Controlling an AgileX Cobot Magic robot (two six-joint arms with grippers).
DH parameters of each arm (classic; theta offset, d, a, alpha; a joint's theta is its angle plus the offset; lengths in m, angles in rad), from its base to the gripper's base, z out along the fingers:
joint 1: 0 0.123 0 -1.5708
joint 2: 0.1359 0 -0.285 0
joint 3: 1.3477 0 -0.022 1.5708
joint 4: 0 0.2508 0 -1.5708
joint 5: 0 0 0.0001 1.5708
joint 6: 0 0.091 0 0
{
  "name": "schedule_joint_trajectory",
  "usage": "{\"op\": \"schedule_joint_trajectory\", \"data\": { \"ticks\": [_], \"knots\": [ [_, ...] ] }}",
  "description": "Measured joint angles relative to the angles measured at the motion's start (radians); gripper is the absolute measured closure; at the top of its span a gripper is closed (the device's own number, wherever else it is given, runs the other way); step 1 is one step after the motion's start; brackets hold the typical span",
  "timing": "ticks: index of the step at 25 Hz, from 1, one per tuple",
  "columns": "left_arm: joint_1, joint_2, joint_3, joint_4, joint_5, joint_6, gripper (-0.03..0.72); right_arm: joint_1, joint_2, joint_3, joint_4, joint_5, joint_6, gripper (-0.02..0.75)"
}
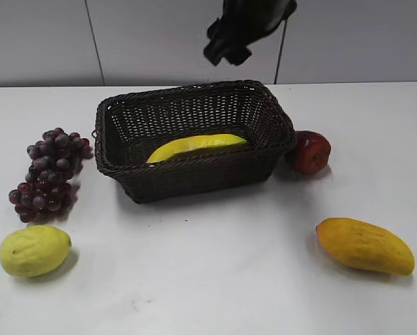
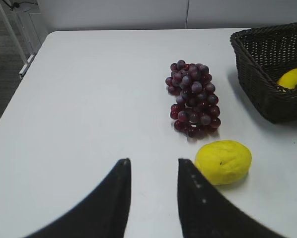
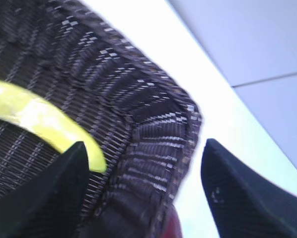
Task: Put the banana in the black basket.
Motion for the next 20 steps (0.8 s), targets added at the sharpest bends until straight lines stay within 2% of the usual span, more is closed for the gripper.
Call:
{"op": "schedule_joint_trajectory", "data": {
  "ticks": [4, 12, 15, 20],
  "knots": [
    [0.000, 0.000, 0.000, 0.000, 0.000, 0.000, 0.453, -0.029, -0.100, 0.000, 0.003, 0.083, 0.037, 0.176],
    [0.000, 0.000, 0.000, 0.000, 0.000, 0.000, 0.453, -0.151, -0.268, 0.000, 0.173, 0.323, 0.044, 0.176],
    [0.000, 0.000, 0.000, 0.000, 0.000, 0.000, 0.453, -0.160, -0.324, 0.006, 0.206, 0.389, 0.046, 0.176],
    [0.000, 0.000, 0.000, 0.000, 0.000, 0.000, 0.453, -0.162, -0.449, 0.099, 0.266, 0.403, 0.046, 0.176]
  ]
}}
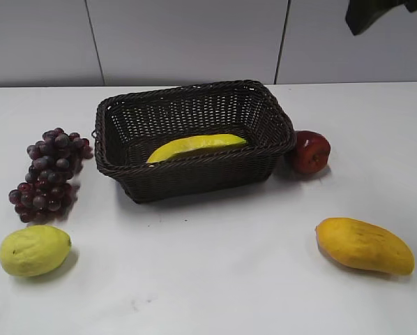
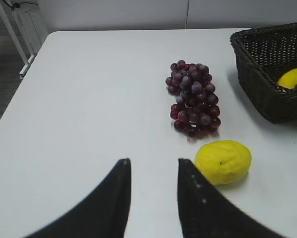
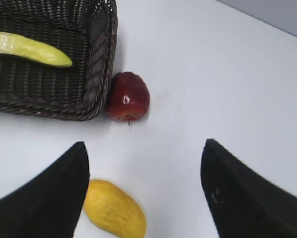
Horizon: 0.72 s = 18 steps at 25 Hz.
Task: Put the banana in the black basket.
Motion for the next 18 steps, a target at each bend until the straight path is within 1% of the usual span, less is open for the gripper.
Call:
{"op": "schedule_joint_trajectory", "data": {
  "ticks": [4, 8, 14, 18],
  "knots": [
    [0.000, 0.000, 0.000, 0.000, 0.000, 0.000, 0.453, 0.000, -0.134, 0.162, 0.080, -0.019, 0.000, 0.176],
    [0.000, 0.000, 0.000, 0.000, 0.000, 0.000, 0.453, 0.000, -0.289, 0.369, 0.136, -0.069, 0.001, 0.176],
    [0.000, 0.000, 0.000, 0.000, 0.000, 0.000, 0.453, 0.000, -0.552, 0.675, 0.152, -0.110, 0.003, 0.176],
    [0.000, 0.000, 0.000, 0.000, 0.000, 0.000, 0.453, 0.000, -0.720, 0.833, 0.152, -0.124, 0.004, 0.176]
  ]
}}
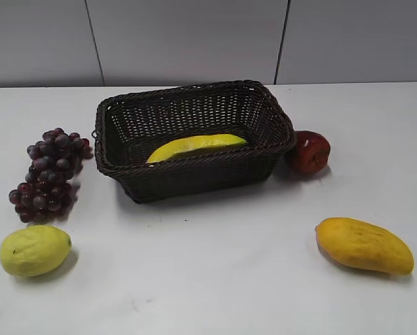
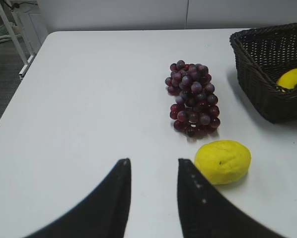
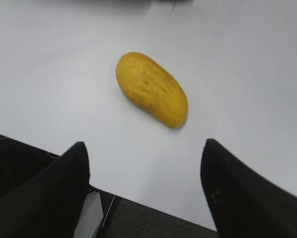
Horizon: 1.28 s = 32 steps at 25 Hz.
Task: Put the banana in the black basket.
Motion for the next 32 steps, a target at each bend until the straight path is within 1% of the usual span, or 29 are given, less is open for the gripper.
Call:
{"op": "schedule_joint_trajectory", "data": {
  "ticks": [6, 10, 14, 32],
  "knots": [
    [0.000, 0.000, 0.000, 0.000, 0.000, 0.000, 0.453, 0.000, -0.253, 0.199, 0.001, -0.017, 0.001, 0.176],
    [0.000, 0.000, 0.000, 0.000, 0.000, 0.000, 0.453, 0.000, -0.373, 0.280, 0.001, -0.029, 0.001, 0.176],
    [0.000, 0.000, 0.000, 0.000, 0.000, 0.000, 0.453, 0.000, -0.412, 0.288, 0.000, -0.028, 0.001, 0.176],
    [0.000, 0.000, 0.000, 0.000, 0.000, 0.000, 0.453, -0.003, -0.414, 0.296, 0.000, -0.027, 0.001, 0.176]
  ]
}}
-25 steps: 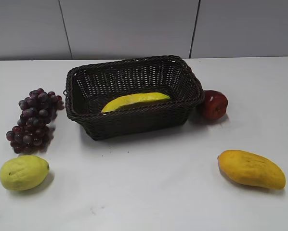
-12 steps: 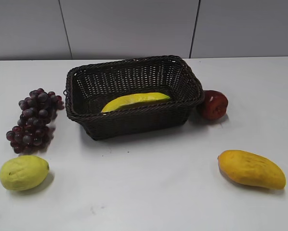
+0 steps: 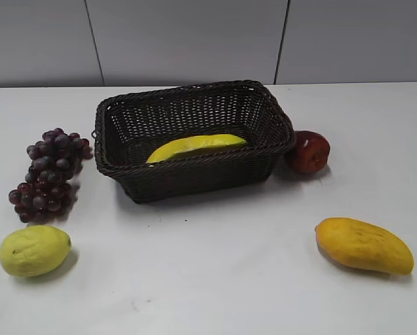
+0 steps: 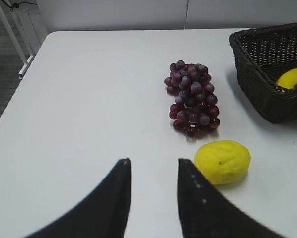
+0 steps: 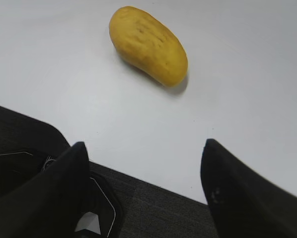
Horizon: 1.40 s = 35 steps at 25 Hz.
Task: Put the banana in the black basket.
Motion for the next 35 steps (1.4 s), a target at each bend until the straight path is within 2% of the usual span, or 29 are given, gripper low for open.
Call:
{"op": "schedule_joint_trajectory", "data": {
  "ticks": [3, 7, 16, 19, 35],
  "knots": [
    [0.000, 0.000, 0.000, 0.000, 0.000, 0.000, 0.453, -0.043, -0.001, 0.000, 0.000, 0.000, 0.000, 0.176],
    [0.000, 0.000, 0.000, 0.000, 0.000, 0.000, 0.453, -0.152, -0.034, 0.000, 0.000, -0.001, 0.000, 0.176],
    [0.000, 0.000, 0.000, 0.000, 0.000, 0.000, 0.453, -0.435, -0.293, 0.000, 0.000, 0.000, 0.000, 0.176],
    [0.000, 0.000, 0.000, 0.000, 0.000, 0.000, 0.453, -0.490, -0.378, 0.001, -0.001, 0.000, 0.000, 0.176],
    [0.000, 0.000, 0.000, 0.000, 0.000, 0.000, 0.453, -0.506, -0.413, 0.001, -0.001, 0.000, 0.000, 0.178]
  ]
}}
